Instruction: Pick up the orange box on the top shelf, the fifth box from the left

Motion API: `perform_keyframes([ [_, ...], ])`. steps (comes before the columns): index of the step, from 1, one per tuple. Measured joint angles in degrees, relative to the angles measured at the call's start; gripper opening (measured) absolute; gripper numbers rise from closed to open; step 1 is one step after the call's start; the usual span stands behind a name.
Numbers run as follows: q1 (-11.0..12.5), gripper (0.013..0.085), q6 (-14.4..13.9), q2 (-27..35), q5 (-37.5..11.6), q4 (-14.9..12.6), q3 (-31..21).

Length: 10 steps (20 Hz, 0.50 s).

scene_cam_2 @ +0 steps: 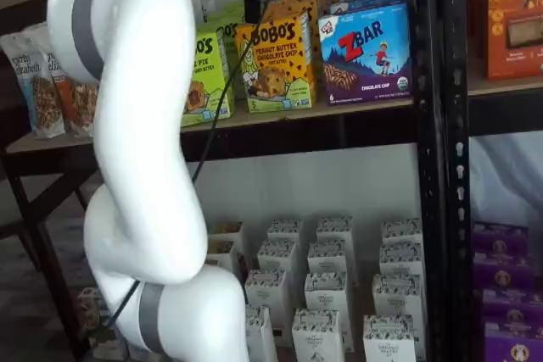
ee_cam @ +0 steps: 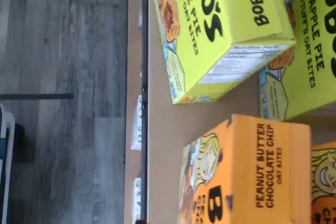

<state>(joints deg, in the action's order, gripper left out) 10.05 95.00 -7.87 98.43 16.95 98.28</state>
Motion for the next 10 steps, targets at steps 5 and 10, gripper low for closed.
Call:
perform_keyframes([
  [5, -1.3, 0.085, -0.5, 2.9, 0.2, -2.2, 2.5],
  [10, -1.7, 0.085, -0.5, 5.7, 2.0, -3.6, 5.0],
])
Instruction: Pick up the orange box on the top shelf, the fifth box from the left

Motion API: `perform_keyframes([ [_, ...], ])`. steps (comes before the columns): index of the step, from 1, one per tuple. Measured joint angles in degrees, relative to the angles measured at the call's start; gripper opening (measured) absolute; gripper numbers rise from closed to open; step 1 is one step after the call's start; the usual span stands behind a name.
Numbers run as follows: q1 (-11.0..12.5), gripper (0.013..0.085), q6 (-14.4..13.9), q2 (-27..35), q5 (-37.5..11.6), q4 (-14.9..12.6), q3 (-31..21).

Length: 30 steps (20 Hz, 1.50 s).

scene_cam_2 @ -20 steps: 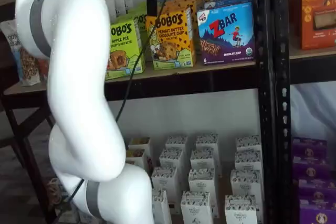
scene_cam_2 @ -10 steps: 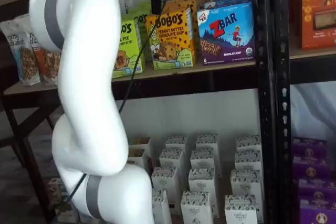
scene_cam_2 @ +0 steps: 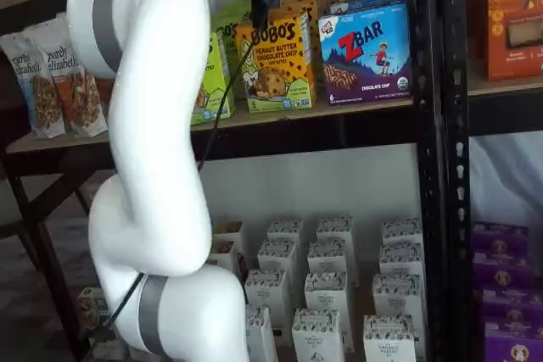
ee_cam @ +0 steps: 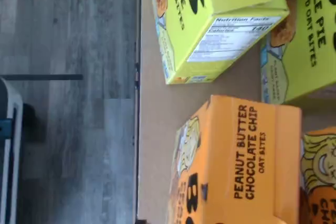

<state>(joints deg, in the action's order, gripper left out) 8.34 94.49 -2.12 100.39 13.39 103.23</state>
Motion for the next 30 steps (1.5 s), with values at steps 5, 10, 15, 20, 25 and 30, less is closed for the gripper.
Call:
perform_keyframes([
  [5, -0.8, 0.085, -0.3, 1.0, 0.6, -0.6, -0.3],
  [10, -2.1, 0.085, -1.1, 0.9, -0.5, -1.9, -1.7],
  [15, -3.2, 0.085, -1.8, 0.9, -1.0, -2.7, -2.7],
  [20, -4.0, 0.085, -2.4, 0.7, -1.7, -3.5, -3.7],
  [25, -4.6, 0.085, -2.7, 0.6, -1.8, -4.4, -4.3],
  [30, -4.8, 0.085, -2.8, 0.4, -2.2, -4.8, -5.1],
])
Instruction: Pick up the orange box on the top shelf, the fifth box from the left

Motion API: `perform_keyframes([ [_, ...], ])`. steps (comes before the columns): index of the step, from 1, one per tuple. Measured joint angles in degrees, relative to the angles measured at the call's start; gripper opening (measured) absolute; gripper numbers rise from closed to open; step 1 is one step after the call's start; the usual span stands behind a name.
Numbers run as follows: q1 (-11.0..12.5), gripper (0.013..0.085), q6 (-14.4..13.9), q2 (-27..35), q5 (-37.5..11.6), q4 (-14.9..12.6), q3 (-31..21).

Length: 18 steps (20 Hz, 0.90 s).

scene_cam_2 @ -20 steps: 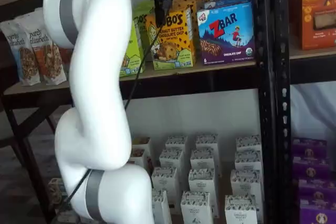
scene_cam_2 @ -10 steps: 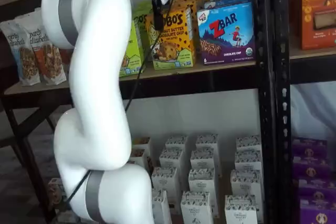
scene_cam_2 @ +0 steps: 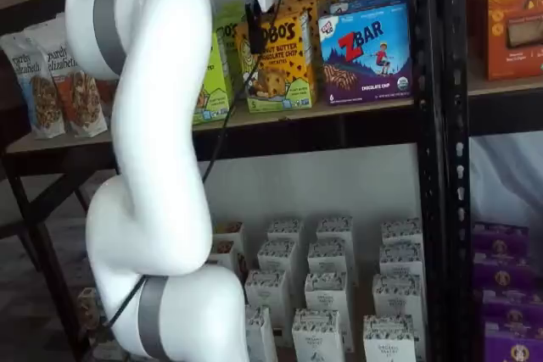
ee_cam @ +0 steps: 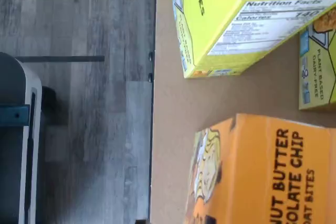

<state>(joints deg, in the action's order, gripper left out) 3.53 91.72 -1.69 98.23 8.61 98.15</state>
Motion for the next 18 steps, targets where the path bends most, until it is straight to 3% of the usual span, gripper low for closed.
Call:
perform_keyframes([
  [13, -0.2, 0.085, -0.1, -0.9, -1.7, -0.1, -2.0],
  [15, -0.2, 0.077, 0.0, -1.0, -1.9, 0.0, -2.1],
  [18, -0.1, 0.073, 0.0, -1.0, -1.8, 0.0, -2.1],
])
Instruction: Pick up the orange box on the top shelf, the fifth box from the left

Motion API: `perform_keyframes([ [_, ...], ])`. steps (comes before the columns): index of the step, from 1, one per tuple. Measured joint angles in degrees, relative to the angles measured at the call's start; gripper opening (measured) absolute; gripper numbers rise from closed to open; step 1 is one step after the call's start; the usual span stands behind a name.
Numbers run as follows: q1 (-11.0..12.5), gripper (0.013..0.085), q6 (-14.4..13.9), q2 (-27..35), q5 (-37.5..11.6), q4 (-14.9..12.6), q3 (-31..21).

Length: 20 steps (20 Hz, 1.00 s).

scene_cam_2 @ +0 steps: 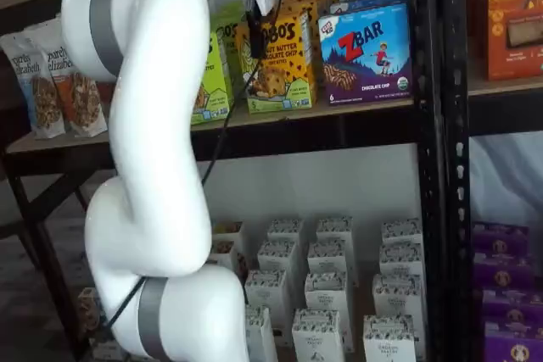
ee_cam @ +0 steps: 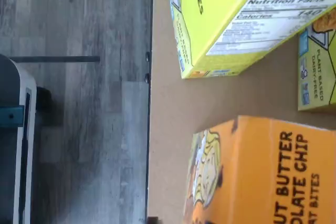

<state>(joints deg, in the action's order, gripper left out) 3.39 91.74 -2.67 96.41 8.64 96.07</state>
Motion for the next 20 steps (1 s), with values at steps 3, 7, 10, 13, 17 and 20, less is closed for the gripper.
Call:
perform_keyframes([
  [3, 0.0, 0.065, 0.0, 0.0, 0.1, 0.0, 0.0],
  [7, 0.0, 0.061, 0.0, 0.4, 0.9, 0.0, 0.6],
  [10, -0.1, 0.061, -0.1, 0.3, 0.5, -0.1, 0.4],
  [13, -0.1, 0.061, -0.1, 0.1, 0.1, -0.2, 0.2],
  [17, -0.1, 0.061, 0.0, -0.1, -0.4, -0.2, -0.2],
  [20, 0.0, 0.061, 0.0, -0.2, -0.7, -0.2, -0.4],
])
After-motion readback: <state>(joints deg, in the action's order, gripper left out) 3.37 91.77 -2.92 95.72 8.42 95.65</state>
